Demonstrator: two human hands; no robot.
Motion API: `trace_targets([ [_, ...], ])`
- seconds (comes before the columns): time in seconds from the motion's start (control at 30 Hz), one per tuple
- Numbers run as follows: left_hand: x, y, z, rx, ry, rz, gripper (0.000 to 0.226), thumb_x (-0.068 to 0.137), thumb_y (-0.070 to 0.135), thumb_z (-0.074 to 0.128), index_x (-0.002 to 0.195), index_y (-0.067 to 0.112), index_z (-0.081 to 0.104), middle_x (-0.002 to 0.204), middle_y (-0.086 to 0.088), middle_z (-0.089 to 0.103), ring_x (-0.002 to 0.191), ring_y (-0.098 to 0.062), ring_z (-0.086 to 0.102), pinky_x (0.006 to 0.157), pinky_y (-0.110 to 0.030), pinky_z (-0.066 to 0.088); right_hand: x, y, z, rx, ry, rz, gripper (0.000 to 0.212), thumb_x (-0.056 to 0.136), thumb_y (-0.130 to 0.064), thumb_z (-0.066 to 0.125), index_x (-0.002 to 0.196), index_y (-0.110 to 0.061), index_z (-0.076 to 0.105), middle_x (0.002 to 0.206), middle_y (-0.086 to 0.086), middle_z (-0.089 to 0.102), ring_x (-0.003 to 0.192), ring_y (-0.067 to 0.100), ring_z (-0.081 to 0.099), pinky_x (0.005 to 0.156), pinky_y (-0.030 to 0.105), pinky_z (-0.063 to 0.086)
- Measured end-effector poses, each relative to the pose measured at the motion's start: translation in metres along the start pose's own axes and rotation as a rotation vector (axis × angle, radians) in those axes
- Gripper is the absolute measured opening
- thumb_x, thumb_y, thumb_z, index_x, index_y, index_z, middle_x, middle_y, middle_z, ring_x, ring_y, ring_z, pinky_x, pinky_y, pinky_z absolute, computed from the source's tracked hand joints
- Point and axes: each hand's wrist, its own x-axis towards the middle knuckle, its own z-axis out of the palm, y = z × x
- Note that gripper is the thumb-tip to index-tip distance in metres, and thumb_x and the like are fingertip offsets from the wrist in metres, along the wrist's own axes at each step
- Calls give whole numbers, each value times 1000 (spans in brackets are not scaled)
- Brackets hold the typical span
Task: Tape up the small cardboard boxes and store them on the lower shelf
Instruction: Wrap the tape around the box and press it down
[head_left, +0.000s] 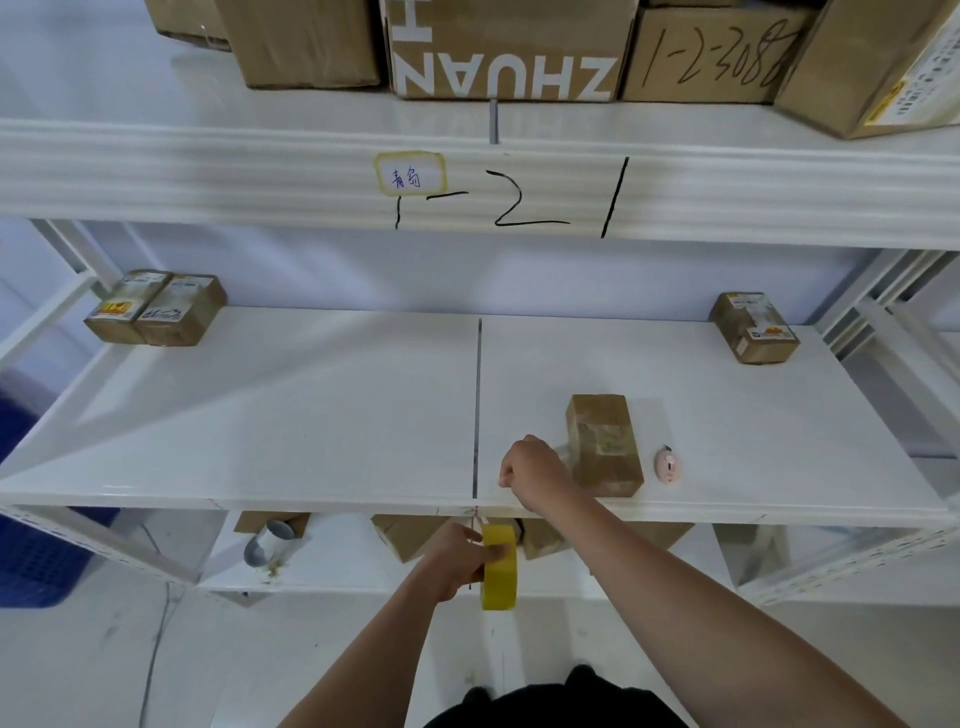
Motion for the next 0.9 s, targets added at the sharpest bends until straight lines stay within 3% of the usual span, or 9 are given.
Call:
trace_targets([
  [0.3,15,5,-4,-35,-55,-51,53,81,11,84,117,4,46,116,-23,66,102,-32,71,92,-44,58,22,1,16,-63,-18,15,20,95,4,58,110,3,71,113,14,67,102,25,68,96,34,55],
  [0.4,19,3,-5,-43,-68,-48,53,80,11,85,116,6,46,116,-22,66,99,-29,71,92,-42,59,24,3,20,-65,37,-23,26,93,5,54,118,0,59,107,14,65,97,24,67,87,36,56],
  [0.47,21,2,-5,-49,-66,-48,52,79,12,86,113,8,47,119,-22,64,105,-31,70,94,-43,58,24,5,18,-75,86,-62,35,91,2,65,121,-6,51,104,12,63,96,24,64,79,35,54],
  [0.6,22,2,-6,-48,-57,-47,50,78,12,87,112,8,51,118,-22,65,108,-34,69,96,-45,57,33,15,18,-83,81,3,24,89,-12,75,94,-12,51,81,-2,54,76,15,57,57,23,36],
  [0.73,20,1,-7,-47,-51,-31,48,78,14,87,113,9,54,114,-19,65,107,-34,69,95,-44,57,42,19,12,-93,55,68,27,88,-22,78,85,-12,54,75,-1,54,68,12,53,65,27,46],
  [0.9,12,6,-7,86,9,-11,35,84,26,82,105,11,58,109,-15,68,96,-26,71,82,-32,61,42,19,12,-96,138,9,15,96,-10,66,86,-9,55,74,-3,53,77,14,58,60,26,41],
])
